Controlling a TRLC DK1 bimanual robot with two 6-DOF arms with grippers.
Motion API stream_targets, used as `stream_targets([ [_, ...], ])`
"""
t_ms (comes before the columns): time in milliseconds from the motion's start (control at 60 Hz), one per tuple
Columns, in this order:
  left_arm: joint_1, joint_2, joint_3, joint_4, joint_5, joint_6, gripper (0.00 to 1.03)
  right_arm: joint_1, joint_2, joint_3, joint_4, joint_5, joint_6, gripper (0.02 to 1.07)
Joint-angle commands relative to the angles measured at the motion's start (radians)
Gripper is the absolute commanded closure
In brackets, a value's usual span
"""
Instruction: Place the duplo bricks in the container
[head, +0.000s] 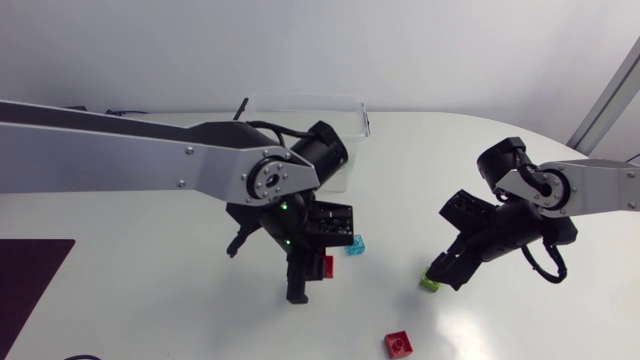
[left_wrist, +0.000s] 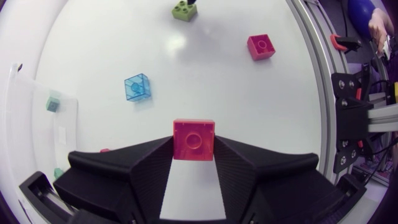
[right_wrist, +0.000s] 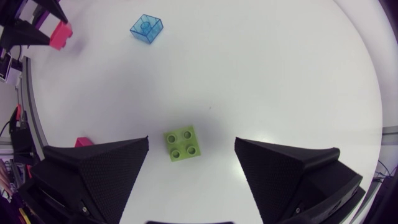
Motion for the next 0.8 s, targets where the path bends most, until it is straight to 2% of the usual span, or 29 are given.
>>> stream_targets([
  [0,0.041,-0.048,0.049,-0.01,0.01,-0.028,0.63,0.009,0.031,-0.03,0.017,0.017,-0.043,0.07],
  [183,0.102,-0.073,0.118,-0.001,0.019,-0.071,0.63,0.033,0.077,-0.044,0.046,0.046,-0.06,0.08],
  [400,0.185,-0.068,0.181,0.088,0.039,-0.179,0.63,0.058,0.131,-0.036,0.067,0.061,-0.064,0.18],
  [583,0.242,-0.048,0.214,0.192,0.039,-0.27,0.63,0.067,0.143,-0.035,0.069,0.063,-0.066,0.46],
  [700,0.282,-0.024,0.255,0.245,0.036,-0.337,0.63,0.067,0.143,-0.033,0.067,0.058,-0.064,0.73],
  [783,0.299,-0.008,0.275,0.28,0.018,-0.371,0.63,0.066,0.141,-0.036,0.061,0.058,-0.066,0.87],
])
